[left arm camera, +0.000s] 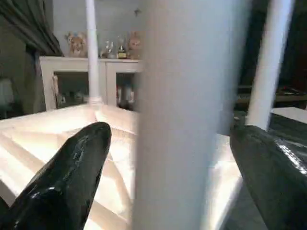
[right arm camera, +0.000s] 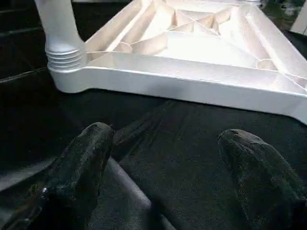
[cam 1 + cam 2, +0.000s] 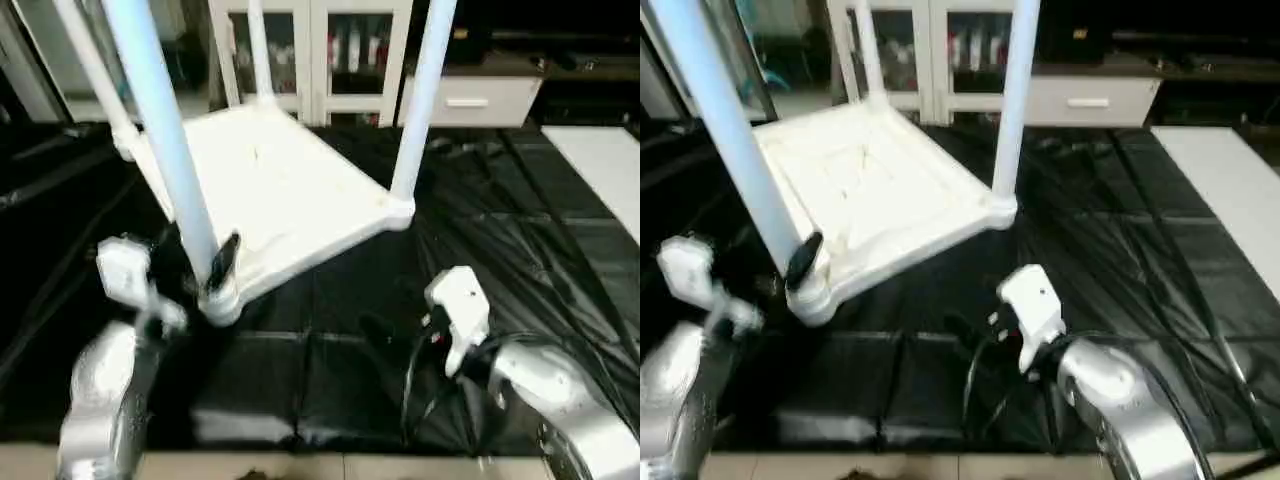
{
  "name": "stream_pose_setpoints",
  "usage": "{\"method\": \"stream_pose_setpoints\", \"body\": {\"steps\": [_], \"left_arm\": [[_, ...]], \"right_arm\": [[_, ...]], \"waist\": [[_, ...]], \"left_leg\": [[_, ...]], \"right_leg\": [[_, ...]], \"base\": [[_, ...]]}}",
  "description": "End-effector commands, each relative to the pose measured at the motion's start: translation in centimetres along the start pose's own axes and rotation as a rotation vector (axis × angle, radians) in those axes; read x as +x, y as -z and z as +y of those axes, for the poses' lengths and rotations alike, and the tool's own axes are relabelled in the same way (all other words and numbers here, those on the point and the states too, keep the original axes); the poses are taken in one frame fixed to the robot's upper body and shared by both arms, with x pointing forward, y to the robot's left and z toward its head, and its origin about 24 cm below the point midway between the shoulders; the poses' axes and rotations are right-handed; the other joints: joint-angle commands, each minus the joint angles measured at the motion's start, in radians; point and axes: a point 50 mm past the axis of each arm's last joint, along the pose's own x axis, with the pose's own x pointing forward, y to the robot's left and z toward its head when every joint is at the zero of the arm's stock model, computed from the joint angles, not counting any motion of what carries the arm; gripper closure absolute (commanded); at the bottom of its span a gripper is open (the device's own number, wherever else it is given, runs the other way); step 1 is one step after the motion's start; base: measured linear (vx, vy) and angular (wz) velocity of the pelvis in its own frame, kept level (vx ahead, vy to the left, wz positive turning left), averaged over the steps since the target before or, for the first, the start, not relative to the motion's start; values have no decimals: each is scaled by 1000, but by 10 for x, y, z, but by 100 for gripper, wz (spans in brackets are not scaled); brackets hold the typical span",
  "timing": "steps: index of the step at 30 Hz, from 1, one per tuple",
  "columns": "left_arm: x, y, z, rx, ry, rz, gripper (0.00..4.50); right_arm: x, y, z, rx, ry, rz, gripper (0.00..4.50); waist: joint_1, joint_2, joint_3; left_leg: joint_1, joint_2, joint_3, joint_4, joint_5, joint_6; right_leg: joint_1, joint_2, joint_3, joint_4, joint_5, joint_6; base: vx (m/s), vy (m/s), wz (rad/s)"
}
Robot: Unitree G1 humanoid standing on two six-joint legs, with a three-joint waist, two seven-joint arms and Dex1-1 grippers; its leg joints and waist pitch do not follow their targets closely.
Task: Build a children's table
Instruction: Rotate table base
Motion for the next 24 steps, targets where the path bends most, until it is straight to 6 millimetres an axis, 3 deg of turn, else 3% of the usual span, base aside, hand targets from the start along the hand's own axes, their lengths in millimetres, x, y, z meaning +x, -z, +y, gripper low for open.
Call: {"method": "stream_pose_setpoints", "body": {"steps": [1,6,11,14,16,20,21,22,23,24], "left_arm": [[11,1,5,-32,9,22,6],[23,1,-14,-126,211,77,6],[25,9,-52,-192,586,197,6],[28,11,-69,-223,721,236,6],[44,14,-88,-194,779,218,6],[58,14,-104,-181,822,204,6],[71,16,-120,-172,843,193,6],[83,17,-134,-153,855,191,6],[83,17,-134,-153,855,191,6],[93,19,-147,-116,849,193,6]], "right_arm": [[1,-4,0,-24,-14,-13,63],[-1,-5,-2,-27,-12,-12,63],[-3,-6,-5,-37,-27,-10,63],[-4,-7,-7,-42,-30,-11,63],[-5,-9,-10,-51,-31,-14,63],[-5,-10,-11,-57,-31,-14,63],[-6,-10,-12,-60,-29,-12,63],[-7,-10,-13,-61,-26,-9,63],[-7,-10,-13,-61,-26,-9,63],[-8,-9,-14,-64,-20,-3,63]], "waist": [[-10,6,-42],[-6,1,-48],[3,-3,-50],[1,-5,-53],[5,-6,-60],[5,-12,-61],[4,-5,-62],[0,-11,-61],[0,-12,-58],[2,-6,-60]], "left_leg": [[38,68,-59,-107,-568,-109],[33,71,-54,-105,-498,-89],[39,74,-46,-103,-454,-76],[31,74,-44,-102,-394,-63],[34,73,-38,-92,-329,-40],[16,73,-38,-86,-249,7],[20,74,-38,-83,-249,9],[20,71,-36,-81,-261,14],[19,72,-37,-83,-274,16],[24,74,-39,-82,-289,4]], "right_leg": [[-3,-48,34,-82,-416,-82],[4,-54,40,-72,-325,-127],[2,-54,43,-68,-298,-148],[14,-54,42,-56,-220,-171],[14,-55,43,-54,-167,-186],[30,-64,40,-53,-135,-207],[28,-64,40,-52,-137,-211],[28,-61,40,-59,-169,-207],[27,-62,40,-66,-195,-204],[28,-64,39,-65,-212,-204]], "base": [[0,0,0],[0,0,0],[0,0,0],[0,0,0],[0,0,0],[0,0,0],[0,0,0],[0,0,0],[0,0,0],[0,0,0]]}}
